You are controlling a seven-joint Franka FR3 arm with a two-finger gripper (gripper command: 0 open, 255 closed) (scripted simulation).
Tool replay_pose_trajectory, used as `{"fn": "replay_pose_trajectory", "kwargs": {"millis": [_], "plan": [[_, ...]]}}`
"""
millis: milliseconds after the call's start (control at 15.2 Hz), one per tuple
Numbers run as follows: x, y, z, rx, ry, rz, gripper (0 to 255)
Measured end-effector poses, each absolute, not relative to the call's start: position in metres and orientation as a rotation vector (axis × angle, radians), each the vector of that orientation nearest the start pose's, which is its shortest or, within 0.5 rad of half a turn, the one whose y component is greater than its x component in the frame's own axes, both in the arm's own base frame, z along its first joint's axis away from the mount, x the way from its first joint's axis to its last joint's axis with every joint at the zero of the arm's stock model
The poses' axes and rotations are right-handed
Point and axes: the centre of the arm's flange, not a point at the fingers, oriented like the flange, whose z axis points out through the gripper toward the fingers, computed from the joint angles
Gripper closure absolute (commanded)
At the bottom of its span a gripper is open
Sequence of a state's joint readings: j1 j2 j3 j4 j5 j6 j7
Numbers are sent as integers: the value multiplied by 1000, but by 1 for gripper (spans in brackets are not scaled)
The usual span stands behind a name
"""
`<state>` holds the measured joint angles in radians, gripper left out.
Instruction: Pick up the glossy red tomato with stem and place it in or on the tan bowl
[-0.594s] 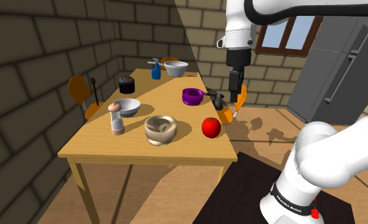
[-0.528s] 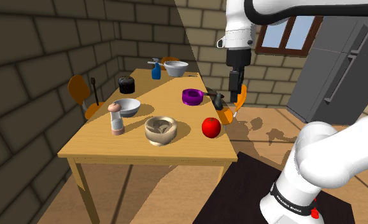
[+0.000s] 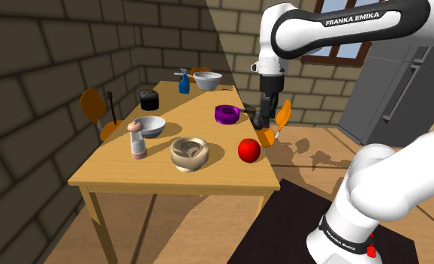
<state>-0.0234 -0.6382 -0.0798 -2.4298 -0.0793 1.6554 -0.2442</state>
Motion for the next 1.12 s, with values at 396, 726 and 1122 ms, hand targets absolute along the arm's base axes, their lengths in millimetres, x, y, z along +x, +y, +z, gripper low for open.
{"fn": "replay_pose_trajectory", "kwargs": {"millis": [396,726,1122], "plan": [[376,-96,468,-3138,-239,180,0],[402,-140,427,-3145,-212,145,0],[441,-190,385,-3151,-181,103,0]]}}
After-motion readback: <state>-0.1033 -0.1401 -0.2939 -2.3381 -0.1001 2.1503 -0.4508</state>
